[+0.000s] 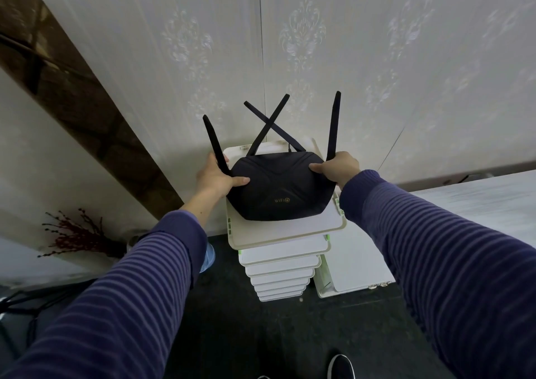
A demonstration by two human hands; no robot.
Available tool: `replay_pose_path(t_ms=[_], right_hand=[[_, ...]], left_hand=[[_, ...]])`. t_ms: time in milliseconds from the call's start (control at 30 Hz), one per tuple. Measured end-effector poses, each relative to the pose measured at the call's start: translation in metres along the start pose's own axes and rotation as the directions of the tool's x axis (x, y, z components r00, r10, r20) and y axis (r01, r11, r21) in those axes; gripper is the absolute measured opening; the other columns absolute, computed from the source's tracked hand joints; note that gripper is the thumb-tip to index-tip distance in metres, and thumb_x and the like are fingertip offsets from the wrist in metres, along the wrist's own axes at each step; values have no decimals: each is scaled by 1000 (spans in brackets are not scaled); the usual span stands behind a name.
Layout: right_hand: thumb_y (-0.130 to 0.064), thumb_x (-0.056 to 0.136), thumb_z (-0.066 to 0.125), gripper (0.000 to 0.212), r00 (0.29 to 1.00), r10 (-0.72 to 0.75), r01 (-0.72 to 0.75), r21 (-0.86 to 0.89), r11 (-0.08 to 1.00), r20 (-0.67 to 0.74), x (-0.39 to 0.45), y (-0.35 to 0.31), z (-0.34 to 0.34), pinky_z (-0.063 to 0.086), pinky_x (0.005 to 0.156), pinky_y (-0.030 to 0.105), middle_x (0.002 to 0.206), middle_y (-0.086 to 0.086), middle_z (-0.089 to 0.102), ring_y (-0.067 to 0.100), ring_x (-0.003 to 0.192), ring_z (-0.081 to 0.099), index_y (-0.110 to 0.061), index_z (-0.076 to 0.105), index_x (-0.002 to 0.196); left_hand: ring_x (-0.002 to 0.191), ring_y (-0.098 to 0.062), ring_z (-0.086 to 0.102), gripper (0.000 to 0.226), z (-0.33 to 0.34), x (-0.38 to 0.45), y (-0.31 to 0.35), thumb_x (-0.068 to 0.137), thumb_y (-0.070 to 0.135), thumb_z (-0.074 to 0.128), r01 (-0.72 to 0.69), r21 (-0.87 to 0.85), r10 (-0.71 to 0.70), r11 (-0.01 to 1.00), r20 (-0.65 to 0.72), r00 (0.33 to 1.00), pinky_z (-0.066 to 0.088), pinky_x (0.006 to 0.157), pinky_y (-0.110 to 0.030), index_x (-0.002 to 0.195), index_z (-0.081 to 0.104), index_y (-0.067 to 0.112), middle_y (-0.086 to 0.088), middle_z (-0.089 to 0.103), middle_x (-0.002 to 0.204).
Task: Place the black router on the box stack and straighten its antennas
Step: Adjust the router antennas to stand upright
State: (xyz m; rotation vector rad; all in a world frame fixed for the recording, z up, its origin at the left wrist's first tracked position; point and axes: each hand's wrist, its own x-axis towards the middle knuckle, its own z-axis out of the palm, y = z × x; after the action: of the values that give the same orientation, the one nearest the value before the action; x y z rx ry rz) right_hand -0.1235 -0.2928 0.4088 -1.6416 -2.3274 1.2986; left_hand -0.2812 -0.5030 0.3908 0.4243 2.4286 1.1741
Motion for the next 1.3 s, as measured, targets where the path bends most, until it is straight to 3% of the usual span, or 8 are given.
replay_pose_path(t_ms=[133,367,500,567,700,900,1133,1300], right_hand=[[-40,84,75,66,1000,11,-11,3,1000,-5,-3,-2,0,53,101,42,133,17,63,35,121,61,0,57,132],[-39,87,71,60,1000,22,-22,11,1000,-8,-11,-7,7,52,97,39,133,18,64,35,121,62,1,58,130],[-38,89,68,60,1000,24,-24,-16,1000,5,-16,-10,7,51,98,39,134,18,63,34,121,62,1,55,132],[-40,88,69,64,999,32,-32,-5,999,22,-18,-11,5,52,102,40,135,17,62,35,122,61,1,53,134],[-39,86,72,68,997,40,-40,1,999,59,-19,-11,-2,51,101,39,136,17,61,34,123,60,1,51,136],[-40,83,75,76,993,-1,-2,23,1000,117,-11,-1,-12,50,102,42,141,15,56,35,126,57,-5,42,143],[-45,83,75,74,979,-43,45,-8,999,199,-1,5,-18,51,105,47,136,13,62,34,123,61,-5,49,140],[-47,77,80,78,970,-6,11,-20,1000,242,3,3,-19,54,102,45,133,13,65,34,120,64,-4,55,137]], left_hand=[[107,-27,58,63,2,-2,-1,65,26,90,-9,32,10,999,-18,1000,46,81,-36,111,48,20,-2,59,111],[126,-34,52,75,4,-12,-4,75,32,83,51,4,-51,999,-58,997,45,91,-39,135,43,13,-10,55,139],[119,-37,56,85,7,-23,1,77,56,74,205,258,-178,944,-125,976,48,83,-43,137,42,4,-17,54,135],[107,-36,63,77,8,-30,12,79,61,68,191,418,-127,888,-176,976,51,76,-40,129,51,5,-16,62,122],[90,-36,66,40,29,-33,40,87,51,63,-109,530,88,841,65,994,57,80,-44,84,65,11,-18,70,100],[107,-30,63,19,66,-23,66,86,37,69,-157,267,133,951,104,986,51,92,-37,95,66,21,-7,71,111],[88,-17,69,80,82,-3,85,85,18,74,44,-218,0,975,200,980,53,94,-34,152,31,15,0,44,151],[116,-22,65,89,83,4,93,88,4,69,106,-404,36,909,330,943,55,76,-23,156,19,32,8,40,157]])
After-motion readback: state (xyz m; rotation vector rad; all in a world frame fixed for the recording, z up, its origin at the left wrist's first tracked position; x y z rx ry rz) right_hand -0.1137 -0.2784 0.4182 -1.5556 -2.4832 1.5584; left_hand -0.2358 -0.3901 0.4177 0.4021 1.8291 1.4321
